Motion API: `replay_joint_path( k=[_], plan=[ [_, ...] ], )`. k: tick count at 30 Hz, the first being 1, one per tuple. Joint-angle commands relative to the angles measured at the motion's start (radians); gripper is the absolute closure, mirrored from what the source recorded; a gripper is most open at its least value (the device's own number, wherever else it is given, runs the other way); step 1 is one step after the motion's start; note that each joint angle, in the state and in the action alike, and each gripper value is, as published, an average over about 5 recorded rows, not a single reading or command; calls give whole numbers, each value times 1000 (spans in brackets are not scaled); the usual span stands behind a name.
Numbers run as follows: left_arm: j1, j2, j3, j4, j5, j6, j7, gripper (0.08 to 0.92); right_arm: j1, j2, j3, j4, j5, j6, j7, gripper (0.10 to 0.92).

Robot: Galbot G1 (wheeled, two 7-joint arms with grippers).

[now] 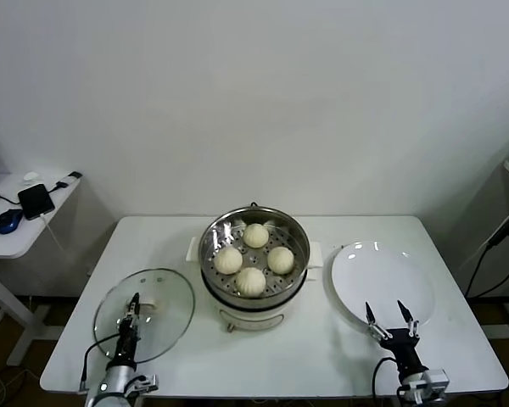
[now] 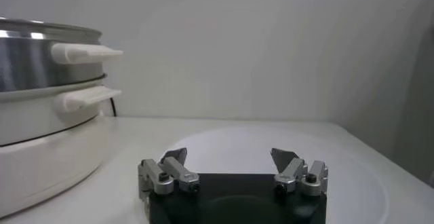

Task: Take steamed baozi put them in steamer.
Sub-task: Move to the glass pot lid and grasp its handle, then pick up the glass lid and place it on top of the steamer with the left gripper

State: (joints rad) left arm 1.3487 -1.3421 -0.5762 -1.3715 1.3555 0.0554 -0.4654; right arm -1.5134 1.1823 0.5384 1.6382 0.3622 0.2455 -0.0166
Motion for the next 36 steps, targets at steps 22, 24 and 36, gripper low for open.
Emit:
replay_joint_path(
  k=[22,24,36],
  plan=[
    [21,222,54,-794,-331,440,558,865,-23,4,34,24,-57,1,28,203],
    [-10,212,134,-814,-280,487,578,865,-25,2,35,23,-59,13,26,203],
    [-204,-9,605,-760,116,647,714,865,-23,8,36,-6,-60,76,8,203]
  ],
)
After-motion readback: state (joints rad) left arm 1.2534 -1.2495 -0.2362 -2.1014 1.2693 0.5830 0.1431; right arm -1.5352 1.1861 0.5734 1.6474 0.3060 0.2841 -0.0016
